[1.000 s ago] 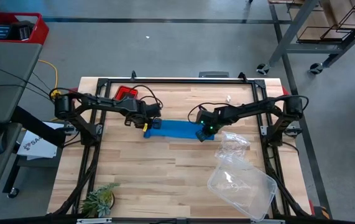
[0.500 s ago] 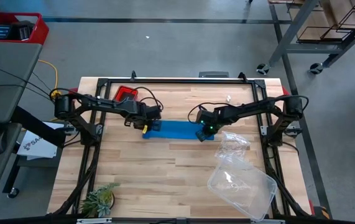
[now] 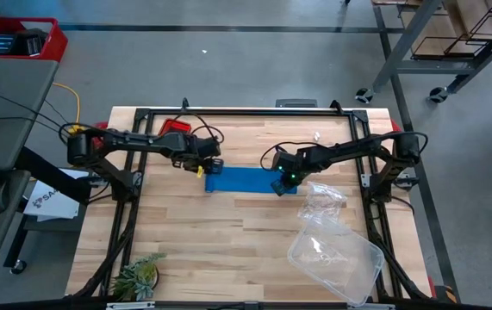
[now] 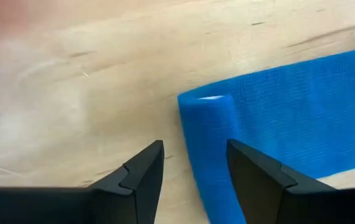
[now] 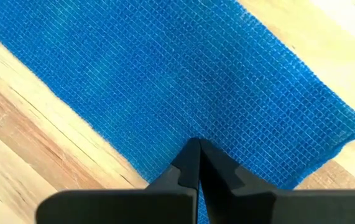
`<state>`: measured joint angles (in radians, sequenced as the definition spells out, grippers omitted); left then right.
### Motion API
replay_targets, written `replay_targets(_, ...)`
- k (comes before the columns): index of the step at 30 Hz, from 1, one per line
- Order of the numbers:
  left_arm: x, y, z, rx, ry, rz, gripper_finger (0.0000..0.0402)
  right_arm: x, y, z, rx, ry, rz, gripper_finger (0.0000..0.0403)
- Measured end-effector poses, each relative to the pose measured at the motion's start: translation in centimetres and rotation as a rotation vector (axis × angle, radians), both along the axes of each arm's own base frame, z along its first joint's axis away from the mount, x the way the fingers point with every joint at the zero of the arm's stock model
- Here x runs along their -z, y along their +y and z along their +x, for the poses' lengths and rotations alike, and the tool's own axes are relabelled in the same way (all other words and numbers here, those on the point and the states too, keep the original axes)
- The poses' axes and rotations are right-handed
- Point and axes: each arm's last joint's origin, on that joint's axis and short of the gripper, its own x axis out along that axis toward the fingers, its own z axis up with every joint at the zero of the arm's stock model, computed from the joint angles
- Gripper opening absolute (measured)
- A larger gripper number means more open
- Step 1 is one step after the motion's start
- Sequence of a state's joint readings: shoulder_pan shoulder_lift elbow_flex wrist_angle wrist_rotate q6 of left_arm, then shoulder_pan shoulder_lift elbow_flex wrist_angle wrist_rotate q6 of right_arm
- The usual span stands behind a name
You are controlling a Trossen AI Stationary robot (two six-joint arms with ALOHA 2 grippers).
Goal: Roll bandage
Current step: Roll the blue bandage
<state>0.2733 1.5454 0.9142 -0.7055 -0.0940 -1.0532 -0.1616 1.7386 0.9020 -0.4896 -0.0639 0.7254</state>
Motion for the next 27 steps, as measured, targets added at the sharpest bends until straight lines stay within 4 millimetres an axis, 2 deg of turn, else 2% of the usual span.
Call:
replay_targets(6, 0.0, -0.4, -1.1, 0.014, 0.107, -0.027, 0.0171, 0.0, 0.0, -0.2, 0.003, 0.017, -0.002, 0.0000)
replay_targets(12, 0.1, -1.3, -0.8, -0.009, 0.105, -0.018, 0.0171, 0.1, 0.0, -0.3, 0.020, 0.038, -0.007, 0.0000)
replay_targets(22, 0.1, -1.4, -0.8, -0.074, 0.102, 0.000, 0.0170, 0.1, 0.0, -0.7, 0.028, 0.082, -0.024, 0.0000)
replay_targets(27, 1.3, -1.4, -0.3, -0.077, 0.130, -0.017, 0.0170, 0.2, -0.1, -0.7, 0.028, 0.077, -0.027, 0.0000)
